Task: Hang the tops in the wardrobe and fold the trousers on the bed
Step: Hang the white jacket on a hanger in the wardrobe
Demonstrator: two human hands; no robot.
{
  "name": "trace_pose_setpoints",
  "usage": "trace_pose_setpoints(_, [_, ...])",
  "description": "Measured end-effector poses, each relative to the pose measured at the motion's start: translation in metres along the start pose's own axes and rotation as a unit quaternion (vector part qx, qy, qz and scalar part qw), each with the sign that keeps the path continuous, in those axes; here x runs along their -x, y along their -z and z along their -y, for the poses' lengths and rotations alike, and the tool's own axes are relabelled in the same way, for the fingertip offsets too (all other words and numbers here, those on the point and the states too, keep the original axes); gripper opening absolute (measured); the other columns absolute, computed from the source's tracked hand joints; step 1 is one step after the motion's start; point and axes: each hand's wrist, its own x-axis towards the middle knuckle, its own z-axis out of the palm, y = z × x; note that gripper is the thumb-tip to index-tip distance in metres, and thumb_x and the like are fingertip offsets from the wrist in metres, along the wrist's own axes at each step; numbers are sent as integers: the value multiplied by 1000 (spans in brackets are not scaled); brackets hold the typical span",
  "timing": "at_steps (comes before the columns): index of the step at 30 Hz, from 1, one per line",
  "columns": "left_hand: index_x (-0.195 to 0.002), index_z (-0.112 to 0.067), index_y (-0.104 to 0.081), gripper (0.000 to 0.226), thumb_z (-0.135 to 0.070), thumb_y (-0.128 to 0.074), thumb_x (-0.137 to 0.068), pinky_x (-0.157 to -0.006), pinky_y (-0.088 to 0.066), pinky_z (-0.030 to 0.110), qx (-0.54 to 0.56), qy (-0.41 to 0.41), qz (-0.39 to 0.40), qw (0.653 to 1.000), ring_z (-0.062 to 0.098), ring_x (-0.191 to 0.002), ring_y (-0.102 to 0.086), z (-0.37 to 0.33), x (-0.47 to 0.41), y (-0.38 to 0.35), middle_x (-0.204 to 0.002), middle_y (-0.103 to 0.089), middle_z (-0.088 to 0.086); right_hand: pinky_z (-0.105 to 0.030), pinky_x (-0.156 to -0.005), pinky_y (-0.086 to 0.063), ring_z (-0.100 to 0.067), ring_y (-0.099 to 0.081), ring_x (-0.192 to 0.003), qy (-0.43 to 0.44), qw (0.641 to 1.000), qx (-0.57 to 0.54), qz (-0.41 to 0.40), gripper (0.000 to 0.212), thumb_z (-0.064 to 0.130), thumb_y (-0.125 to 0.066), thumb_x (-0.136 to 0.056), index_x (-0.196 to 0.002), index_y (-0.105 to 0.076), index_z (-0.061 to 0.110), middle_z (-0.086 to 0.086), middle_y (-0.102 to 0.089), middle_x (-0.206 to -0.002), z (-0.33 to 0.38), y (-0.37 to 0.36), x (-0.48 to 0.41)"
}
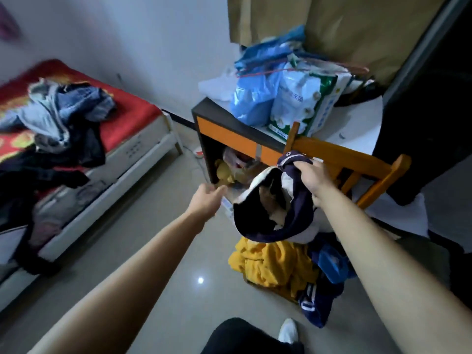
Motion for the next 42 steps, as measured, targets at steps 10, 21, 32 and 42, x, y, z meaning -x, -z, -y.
trace_pose_setpoints(10, [-148,-7,-35,91,-76,-39,-89,-100,-49,50,182,222,263,921,34,-129,-51,58,47,6,-143,-49,19,-39,-87,-56,-26,-72,-96,-44,974,-220,35,26,25,-56,-98,-115,-69,11,-9,-75,-105,71,-65,38])
trace_pose_setpoints(21, [-110,4,-63,43,17,-39,-76,-72,-58,45,343,-27,-24,939,31,-79,-67,-102,22,45,-93,-66,20,-32,-74,-58,-21,-73,-86,40,975,-27,218,23,12,-64,-95,-116,-70,5,-11,-76,-97,99,-26,48])
trace_pose_setpoints(32, [-75,-10,-61,23,4,-43,-77,-61,-53,33,183,-171,-226,941,21,-64,-64,-139,81,187,-71,-63,9,-43,-120,-27,-18,-28,-145,331,881,180,286,96,49,-72,-83,-158,-14,32,-4,-28,-157,167,-105,70])
trace_pose_setpoints(42, [-92,-20,-60,42,-31,-90,-64,-69,-45,24,-112,-98,-352,924,9,-74,-57,-1,215,347,-80,-62,-6,-29,-73,-34,-31,-60,-100,437,792,244,350,18,14,-44,-97,-99,-62,11,-16,-69,-108,193,-298,198])
